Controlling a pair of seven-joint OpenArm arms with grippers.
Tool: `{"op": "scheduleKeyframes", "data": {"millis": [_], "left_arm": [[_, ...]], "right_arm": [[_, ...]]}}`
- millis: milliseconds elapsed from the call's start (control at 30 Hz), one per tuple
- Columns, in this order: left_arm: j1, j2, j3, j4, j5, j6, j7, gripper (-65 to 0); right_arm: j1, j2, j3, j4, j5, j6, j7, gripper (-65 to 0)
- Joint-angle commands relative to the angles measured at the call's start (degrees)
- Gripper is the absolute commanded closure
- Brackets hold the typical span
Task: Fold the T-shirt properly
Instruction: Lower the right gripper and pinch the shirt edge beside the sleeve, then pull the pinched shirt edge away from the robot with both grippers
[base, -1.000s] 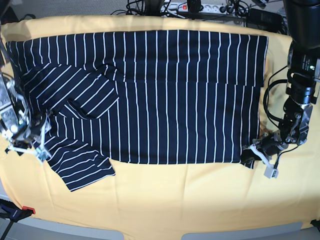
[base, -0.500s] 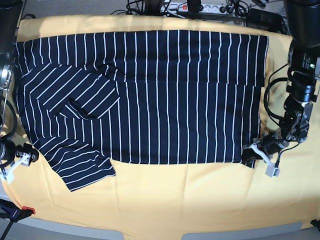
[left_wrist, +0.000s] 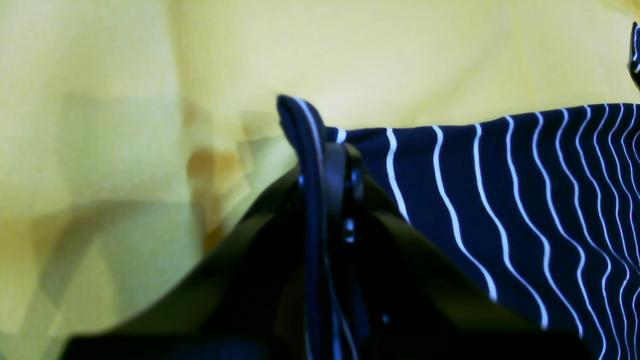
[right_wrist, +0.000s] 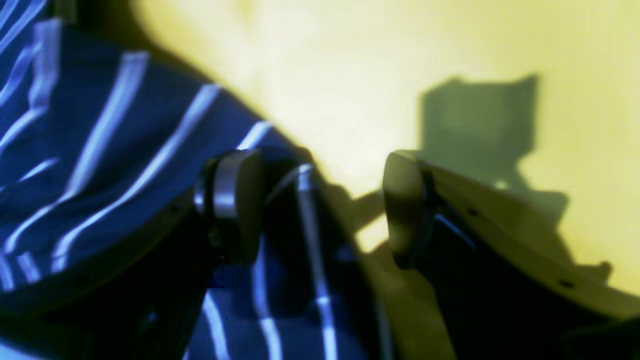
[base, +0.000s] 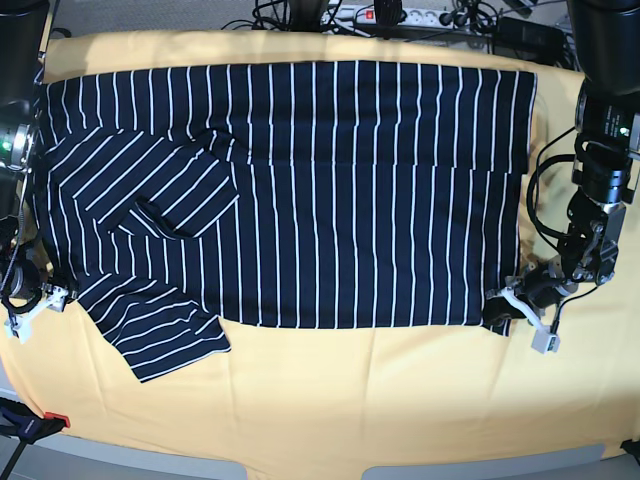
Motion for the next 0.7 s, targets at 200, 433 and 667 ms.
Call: {"op": "scheduleKeyframes", "data": {"millis": [200,433,667], "left_arm": [[-0.9,-1.0,-0.1,0.0,1.5,1.6,2.0,0.0],[-0.9,-1.0,-0.1,0.0,1.5,1.6,2.0,0.0],[-0.9,-1.0,-0.1,0.0,1.5,1.6,2.0,0.0]], "right_arm": [[1.4,0.8,0.2,0.7,2.2,0.7,-1.1,-39.4],[-0.2,0.2,0.2,0.7,9.3,9.7,-3.1,-39.4],[-0.1,0.4,0.2,0.8,9.0,13.5,-0.6,-28.8]]}}
